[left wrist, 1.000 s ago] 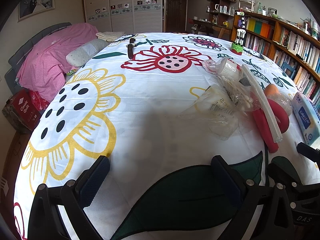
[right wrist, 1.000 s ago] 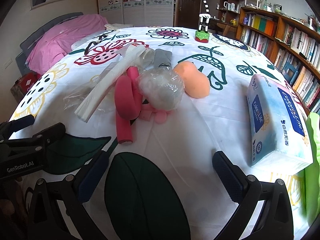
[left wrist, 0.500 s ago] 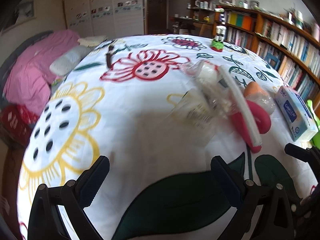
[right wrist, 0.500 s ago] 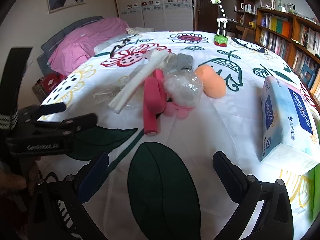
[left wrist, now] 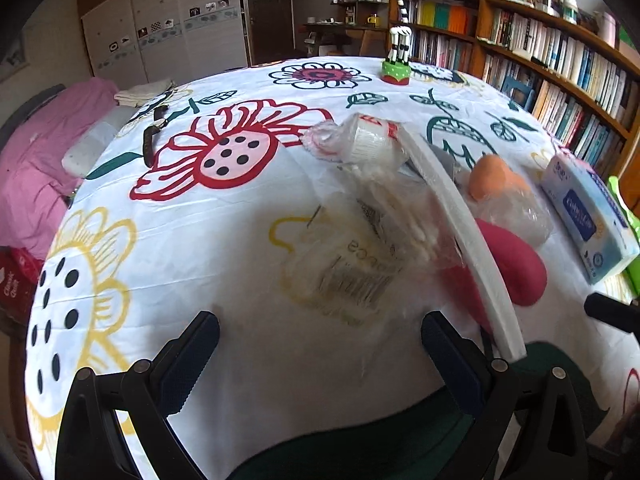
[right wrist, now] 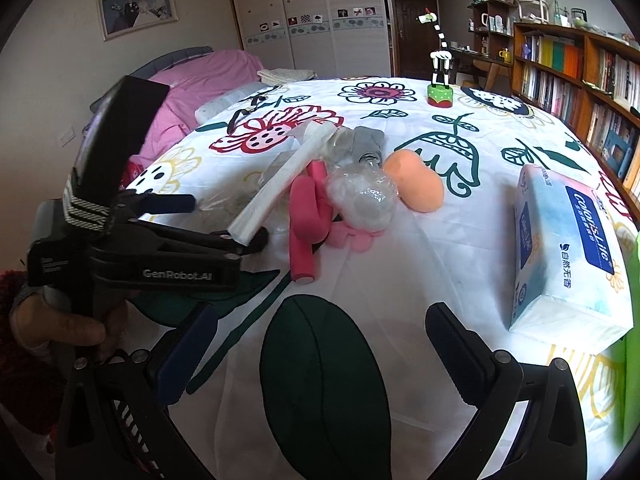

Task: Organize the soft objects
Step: 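Grasp the white foam stick with the right tool while the left tool grasps a clear plastic bag, then carry the white stick and clear bag with both tools over the green leaf bowl, then open the right tool to drop the stick while the left tool releases the bag into the bowl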

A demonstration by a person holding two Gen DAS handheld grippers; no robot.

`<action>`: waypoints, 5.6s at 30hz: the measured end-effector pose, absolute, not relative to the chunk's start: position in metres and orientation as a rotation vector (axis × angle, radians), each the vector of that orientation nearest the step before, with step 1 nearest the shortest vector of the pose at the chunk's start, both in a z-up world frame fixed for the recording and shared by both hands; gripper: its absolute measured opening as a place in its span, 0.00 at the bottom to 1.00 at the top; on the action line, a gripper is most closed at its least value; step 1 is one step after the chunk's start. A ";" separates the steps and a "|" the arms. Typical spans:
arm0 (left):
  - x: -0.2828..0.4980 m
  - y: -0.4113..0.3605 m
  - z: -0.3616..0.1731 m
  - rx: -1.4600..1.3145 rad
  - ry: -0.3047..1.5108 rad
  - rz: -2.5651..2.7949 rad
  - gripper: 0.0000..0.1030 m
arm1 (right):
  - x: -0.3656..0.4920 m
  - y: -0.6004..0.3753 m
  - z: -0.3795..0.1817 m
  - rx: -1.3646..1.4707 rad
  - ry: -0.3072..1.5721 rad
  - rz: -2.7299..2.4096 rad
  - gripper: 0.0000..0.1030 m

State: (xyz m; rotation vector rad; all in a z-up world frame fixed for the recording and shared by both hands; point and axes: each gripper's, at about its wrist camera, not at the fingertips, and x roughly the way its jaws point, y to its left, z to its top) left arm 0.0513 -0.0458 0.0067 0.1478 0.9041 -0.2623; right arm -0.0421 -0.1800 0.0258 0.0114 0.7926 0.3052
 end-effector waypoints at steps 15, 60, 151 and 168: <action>0.048 -0.017 0.017 -0.017 0.847 -0.276 0.19 | -0.032 -0.188 0.044 0.032 0.754 0.286 1.00; 0.023 0.013 0.019 -0.070 0.845 -0.228 0.97 | 0.074 -0.146 0.041 0.113 0.836 0.327 0.19; -0.025 -0.200 0.098 0.116 0.698 -0.684 0.09 | -0.169 -0.455 0.129 0.450 0.509 -0.121 0.11; -0.031 -0.250 0.096 0.178 0.705 -0.766 0.09 | -0.116 -0.493 0.079 0.496 0.710 -0.186 0.37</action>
